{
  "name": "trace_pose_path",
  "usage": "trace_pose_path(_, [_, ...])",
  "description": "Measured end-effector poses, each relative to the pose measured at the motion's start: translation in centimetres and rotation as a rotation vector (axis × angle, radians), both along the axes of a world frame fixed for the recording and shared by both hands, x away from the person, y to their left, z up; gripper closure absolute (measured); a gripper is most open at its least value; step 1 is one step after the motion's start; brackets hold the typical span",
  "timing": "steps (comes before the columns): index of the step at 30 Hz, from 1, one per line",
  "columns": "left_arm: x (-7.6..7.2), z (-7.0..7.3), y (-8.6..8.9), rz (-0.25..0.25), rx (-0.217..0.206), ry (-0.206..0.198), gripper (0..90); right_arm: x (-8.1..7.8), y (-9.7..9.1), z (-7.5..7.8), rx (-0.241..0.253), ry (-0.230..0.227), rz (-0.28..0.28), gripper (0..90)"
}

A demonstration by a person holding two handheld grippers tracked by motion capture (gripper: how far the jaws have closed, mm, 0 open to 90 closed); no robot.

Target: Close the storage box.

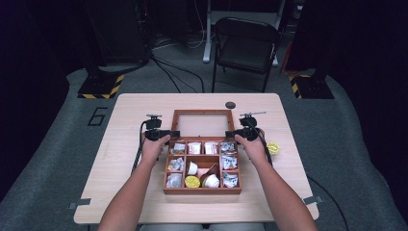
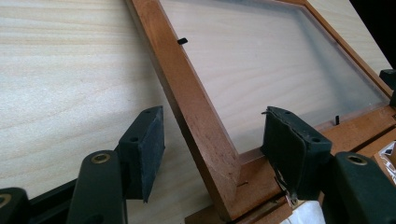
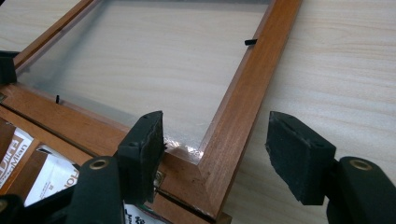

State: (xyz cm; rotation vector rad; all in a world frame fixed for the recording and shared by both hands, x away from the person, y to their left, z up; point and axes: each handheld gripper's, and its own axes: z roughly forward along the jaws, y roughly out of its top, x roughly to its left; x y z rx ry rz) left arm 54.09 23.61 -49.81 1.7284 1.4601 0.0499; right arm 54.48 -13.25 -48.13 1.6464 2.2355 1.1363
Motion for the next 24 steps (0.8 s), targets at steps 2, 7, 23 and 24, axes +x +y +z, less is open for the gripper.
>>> trace_pose_path(2, [0.1,-0.1,0.1,-0.002,-0.004,-0.001,37.8,0.1,0.0,-0.1,0.006,-0.003,0.003,36.5])
trace_pose_path(7, [0.1,-0.2,-0.3,-0.015,-0.013,0.008,36.6,0.3,0.2,-0.2,0.013,0.020,-0.007,36.4])
trace_pose_path(23, [0.5,0.0,-1.1,-0.020,0.011,0.030,30.9,0.8,0.5,-0.9,0.039,0.025,0.006,29.5])
trace_pose_path(24, [0.7,0.1,-1.2,-0.027,0.024,0.030,30.2,0.9,0.5,-0.9,0.041,0.027,0.007,29.0])
